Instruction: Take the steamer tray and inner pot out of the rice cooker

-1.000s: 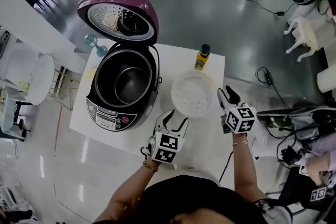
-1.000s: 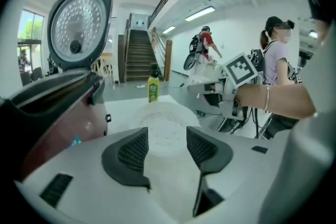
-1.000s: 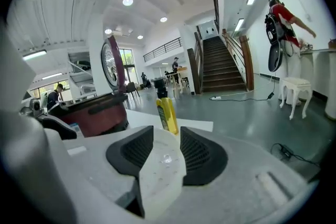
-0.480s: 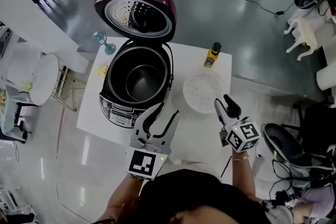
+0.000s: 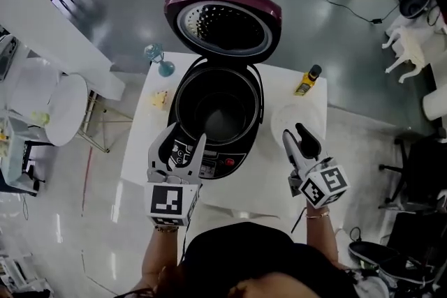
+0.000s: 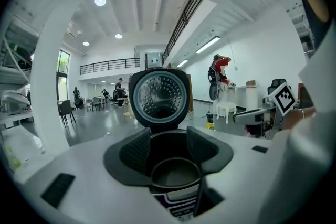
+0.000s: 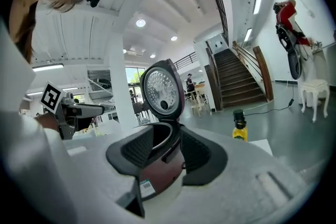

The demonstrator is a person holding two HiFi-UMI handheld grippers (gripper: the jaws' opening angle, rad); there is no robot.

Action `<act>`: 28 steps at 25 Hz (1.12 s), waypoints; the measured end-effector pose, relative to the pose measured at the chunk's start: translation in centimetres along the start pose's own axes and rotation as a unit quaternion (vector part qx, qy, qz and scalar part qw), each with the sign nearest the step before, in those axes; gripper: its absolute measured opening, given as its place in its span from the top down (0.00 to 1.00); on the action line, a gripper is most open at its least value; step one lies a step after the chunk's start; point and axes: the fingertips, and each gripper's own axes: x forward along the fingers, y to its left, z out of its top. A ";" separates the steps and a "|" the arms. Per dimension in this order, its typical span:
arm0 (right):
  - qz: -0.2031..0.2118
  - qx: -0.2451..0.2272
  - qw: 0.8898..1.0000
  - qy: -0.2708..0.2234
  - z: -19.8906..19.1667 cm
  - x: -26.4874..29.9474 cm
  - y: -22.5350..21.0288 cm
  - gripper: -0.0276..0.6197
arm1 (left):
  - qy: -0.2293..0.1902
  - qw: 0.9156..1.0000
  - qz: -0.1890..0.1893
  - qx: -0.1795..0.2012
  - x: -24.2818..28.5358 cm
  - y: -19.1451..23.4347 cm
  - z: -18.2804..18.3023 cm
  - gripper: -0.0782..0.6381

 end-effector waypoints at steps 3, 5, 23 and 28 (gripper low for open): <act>-0.002 -0.008 1.000 0.006 -0.7 2.2 2.2 0.73 | 0.028 1.000 -0.009 0.009 0.4 2.4 -2.0 0.57; -0.004 -0.016 1.000 0.012 -1.0 3.4 3.2 0.74 | 0.047 0.999 -0.018 0.015 0.9 3.5 -3.2 0.55; -0.133 -0.118 0.967 0.184 -5.0 9.5 3.7 0.65 | 0.199 0.971 -0.109 0.072 7.3 8.1 -10.7 0.46; -0.154 -0.117 0.950 0.244 -6.5 11.7 2.5 0.59 | 0.236 0.955 -0.142 0.108 9.5 7.9 -11.8 0.46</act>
